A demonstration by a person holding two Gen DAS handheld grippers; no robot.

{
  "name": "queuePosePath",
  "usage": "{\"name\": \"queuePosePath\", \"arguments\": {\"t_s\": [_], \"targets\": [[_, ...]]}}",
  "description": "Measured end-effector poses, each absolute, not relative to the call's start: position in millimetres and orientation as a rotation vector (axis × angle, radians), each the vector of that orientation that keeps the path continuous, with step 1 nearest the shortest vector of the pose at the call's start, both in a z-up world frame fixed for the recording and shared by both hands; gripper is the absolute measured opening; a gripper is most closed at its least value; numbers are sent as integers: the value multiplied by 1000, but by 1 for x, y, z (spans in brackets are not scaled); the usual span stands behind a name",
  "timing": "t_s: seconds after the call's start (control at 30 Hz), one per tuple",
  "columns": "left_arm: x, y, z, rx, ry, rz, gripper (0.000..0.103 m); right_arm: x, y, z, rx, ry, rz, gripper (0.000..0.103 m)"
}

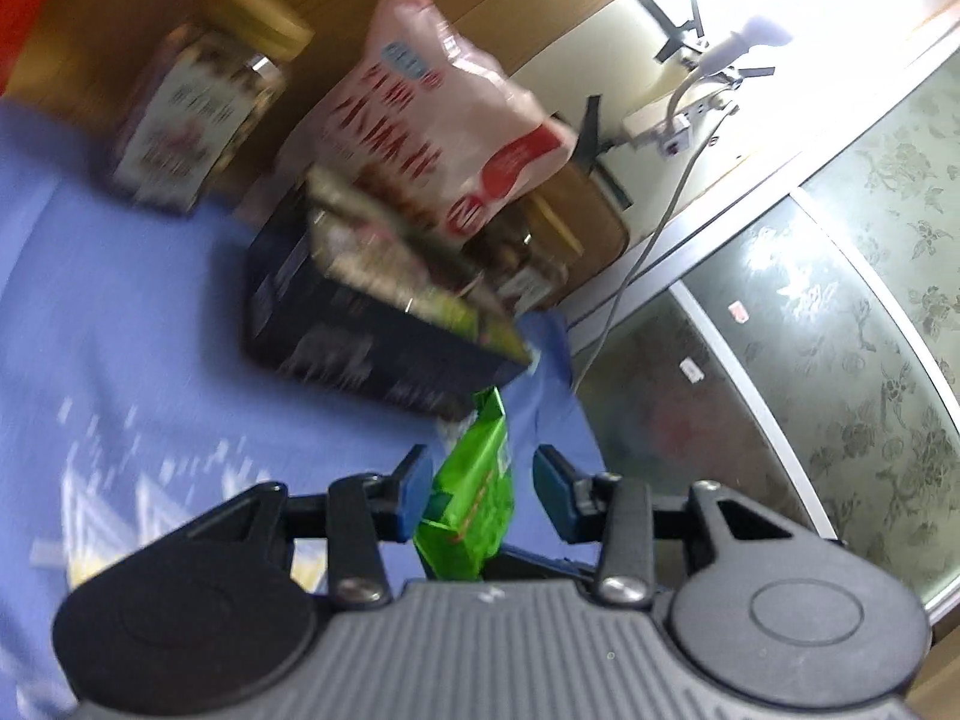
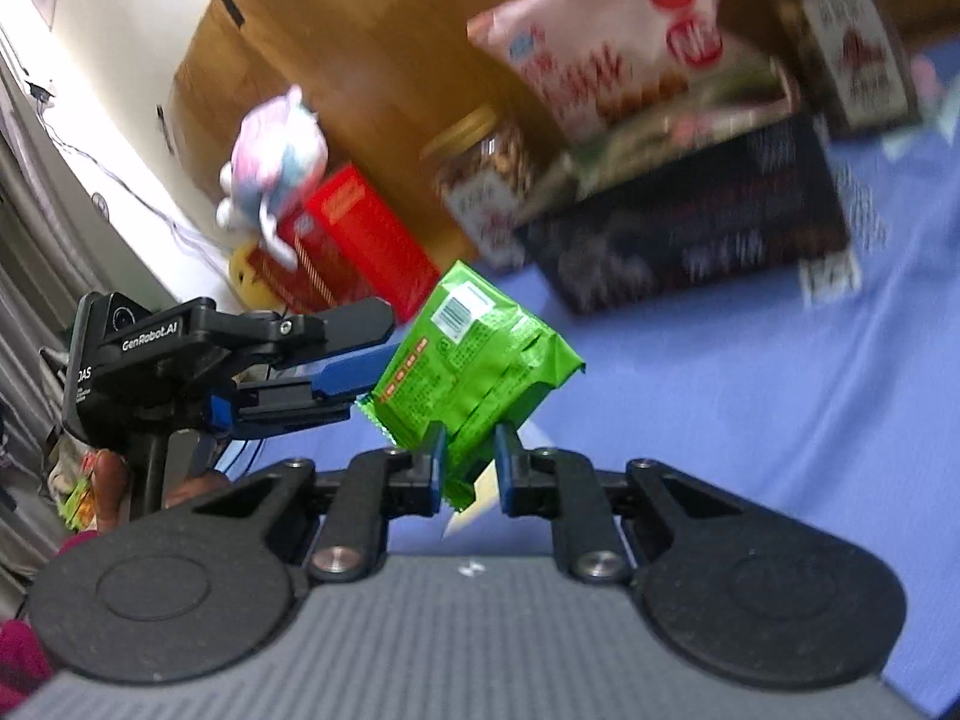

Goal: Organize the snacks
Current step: 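Carry the bright green packet into the tin box and release it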

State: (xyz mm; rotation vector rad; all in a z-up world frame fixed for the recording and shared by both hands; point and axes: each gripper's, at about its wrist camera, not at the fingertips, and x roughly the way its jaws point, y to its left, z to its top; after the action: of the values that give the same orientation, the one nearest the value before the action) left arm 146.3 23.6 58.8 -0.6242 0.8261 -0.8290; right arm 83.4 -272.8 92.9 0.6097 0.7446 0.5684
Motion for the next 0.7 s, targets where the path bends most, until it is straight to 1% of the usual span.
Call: {"name": "queuePosePath", "arguments": {"t_s": [0.23, 0.37, 0.6, 0.7], "targets": [[199, -13, 88, -571, 763, -840, 37, 124, -295, 111, 572, 640, 523, 20], [235, -36, 95, -578, 750, -858, 37, 151, -313, 118, 546, 584, 474, 20], [279, -75, 74, -525, 812, -812, 37, 198, -337, 99, 490, 573, 366, 20], [286, -82, 63, -513, 830, -778, 37, 208, -338, 87, 459, 582, 325, 22]]}}
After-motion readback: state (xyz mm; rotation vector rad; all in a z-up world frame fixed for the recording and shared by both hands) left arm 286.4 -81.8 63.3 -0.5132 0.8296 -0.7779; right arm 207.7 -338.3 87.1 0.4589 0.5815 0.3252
